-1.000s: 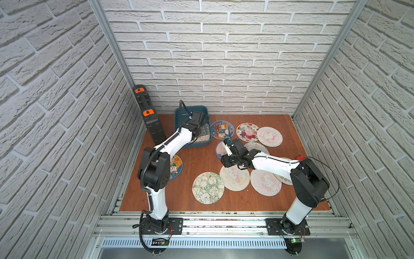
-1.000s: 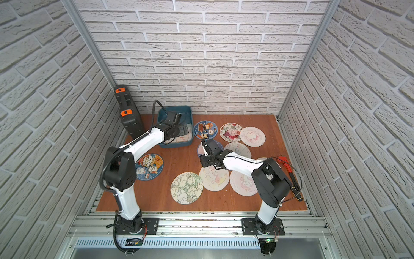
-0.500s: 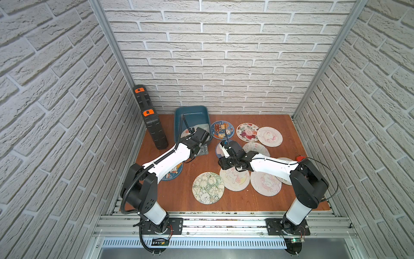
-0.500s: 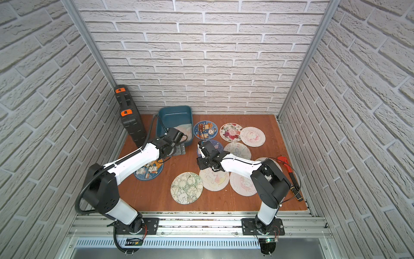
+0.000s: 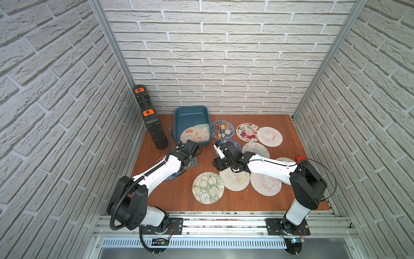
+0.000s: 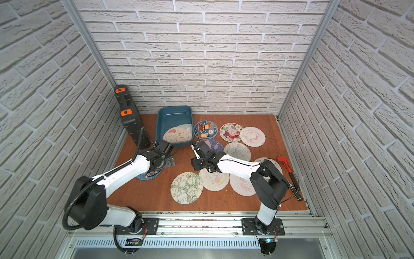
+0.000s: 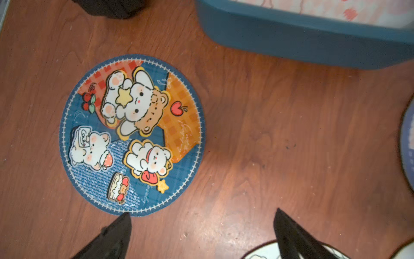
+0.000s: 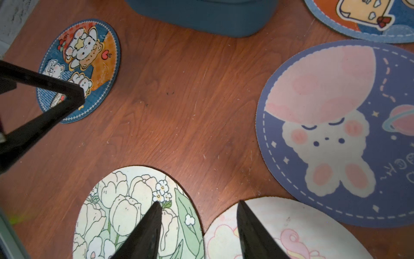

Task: Put the coasters into the storage box
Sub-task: Place the coaster in the storage box, then pick up the coaster from the center of the board.

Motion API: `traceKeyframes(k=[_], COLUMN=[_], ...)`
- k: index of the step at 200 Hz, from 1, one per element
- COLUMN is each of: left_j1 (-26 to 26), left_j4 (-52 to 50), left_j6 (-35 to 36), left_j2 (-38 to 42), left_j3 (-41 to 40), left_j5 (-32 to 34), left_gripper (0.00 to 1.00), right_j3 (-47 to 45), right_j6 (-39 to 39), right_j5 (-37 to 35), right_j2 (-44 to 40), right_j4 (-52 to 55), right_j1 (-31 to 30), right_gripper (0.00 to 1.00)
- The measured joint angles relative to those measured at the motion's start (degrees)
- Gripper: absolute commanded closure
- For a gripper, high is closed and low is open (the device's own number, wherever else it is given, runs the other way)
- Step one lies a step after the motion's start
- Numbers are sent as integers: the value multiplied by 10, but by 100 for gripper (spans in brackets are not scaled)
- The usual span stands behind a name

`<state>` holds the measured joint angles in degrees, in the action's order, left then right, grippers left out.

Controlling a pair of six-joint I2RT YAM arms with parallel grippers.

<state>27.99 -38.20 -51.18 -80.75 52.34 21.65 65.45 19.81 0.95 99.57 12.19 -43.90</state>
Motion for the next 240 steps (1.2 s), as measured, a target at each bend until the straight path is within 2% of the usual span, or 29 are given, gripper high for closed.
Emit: traceKeyframes(k=[65,162,240], left_j1=[-53,-80,-102], left_j4=[8,35,70], left_j6=[13,46,62], left_j2=[-29,-109,-121], left_j3=[-22,-19,-19], left_j5=[2,2,-6], left_gripper=[2,2,10], right_j3=[25,25,25], right_j6=[4,5,5], right_j5=[7,2,-9], right_j2=[34,43,43], right_j4=[-11,-11,-10], right_j1=[-25,-26,-26], right_gripper=[46,46,46])
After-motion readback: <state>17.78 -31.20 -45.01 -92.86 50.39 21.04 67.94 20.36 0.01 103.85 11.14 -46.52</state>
